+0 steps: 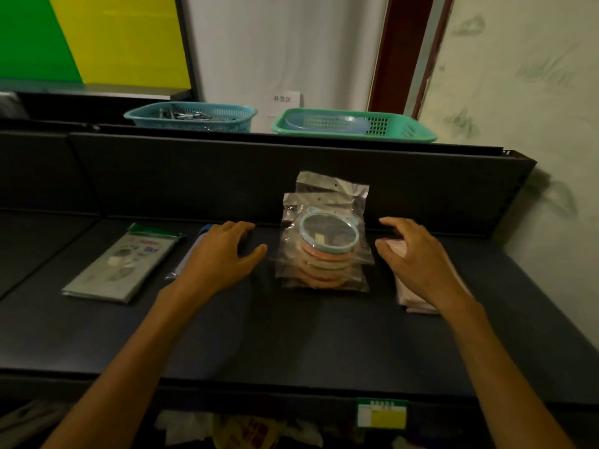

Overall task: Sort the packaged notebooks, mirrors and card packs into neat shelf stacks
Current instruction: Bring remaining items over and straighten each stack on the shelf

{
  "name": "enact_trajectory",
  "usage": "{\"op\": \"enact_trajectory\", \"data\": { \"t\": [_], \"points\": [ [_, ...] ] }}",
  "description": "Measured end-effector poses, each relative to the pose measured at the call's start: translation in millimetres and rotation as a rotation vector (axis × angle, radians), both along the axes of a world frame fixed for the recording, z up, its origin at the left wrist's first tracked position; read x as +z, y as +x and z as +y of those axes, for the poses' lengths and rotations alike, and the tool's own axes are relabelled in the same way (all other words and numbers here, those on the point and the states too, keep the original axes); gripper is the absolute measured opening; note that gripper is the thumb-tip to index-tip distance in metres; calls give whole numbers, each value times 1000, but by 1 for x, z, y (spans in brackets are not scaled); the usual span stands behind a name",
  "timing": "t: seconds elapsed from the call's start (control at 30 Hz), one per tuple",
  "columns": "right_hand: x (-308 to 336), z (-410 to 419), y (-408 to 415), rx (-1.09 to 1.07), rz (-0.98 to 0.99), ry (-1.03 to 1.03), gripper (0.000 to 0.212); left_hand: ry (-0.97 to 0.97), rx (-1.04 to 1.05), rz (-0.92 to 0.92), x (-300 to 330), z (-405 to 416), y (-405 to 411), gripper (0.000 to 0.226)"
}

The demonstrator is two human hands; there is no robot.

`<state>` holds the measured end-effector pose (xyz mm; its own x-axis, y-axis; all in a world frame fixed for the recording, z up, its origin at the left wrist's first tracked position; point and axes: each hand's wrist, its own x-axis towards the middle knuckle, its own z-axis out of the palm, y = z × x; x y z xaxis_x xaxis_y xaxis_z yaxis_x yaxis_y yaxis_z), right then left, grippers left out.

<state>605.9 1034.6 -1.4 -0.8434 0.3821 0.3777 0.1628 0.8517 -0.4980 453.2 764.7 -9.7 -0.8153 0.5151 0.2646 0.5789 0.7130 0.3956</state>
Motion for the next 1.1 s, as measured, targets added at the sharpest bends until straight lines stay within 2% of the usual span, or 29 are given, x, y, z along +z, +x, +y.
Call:
{"op": "enact_trajectory", "data": {
  "t": [0.13, 0.37, 0.6, 0.87, 1.1],
  "points": [
    [3, -30, -8, 88, 32, 56, 43, -144, 47, 11, -3, -24, 4, 68],
    [11, -106, -29, 182, 41, 146, 44, -145, 119, -24, -5, -88, 8, 67],
    [3, -223, -68, 264, -8, 157, 45, -198, 175, 34, -10, -213, -1, 66],
    [-13, -373, -111, 346, -116, 175, 50, -175, 211, 17, -20, -373, -13, 65],
    [-13, -475, -157, 430, -152, 205, 49, -147, 288, 12, -22, -477, -31, 63]
  ]
}}
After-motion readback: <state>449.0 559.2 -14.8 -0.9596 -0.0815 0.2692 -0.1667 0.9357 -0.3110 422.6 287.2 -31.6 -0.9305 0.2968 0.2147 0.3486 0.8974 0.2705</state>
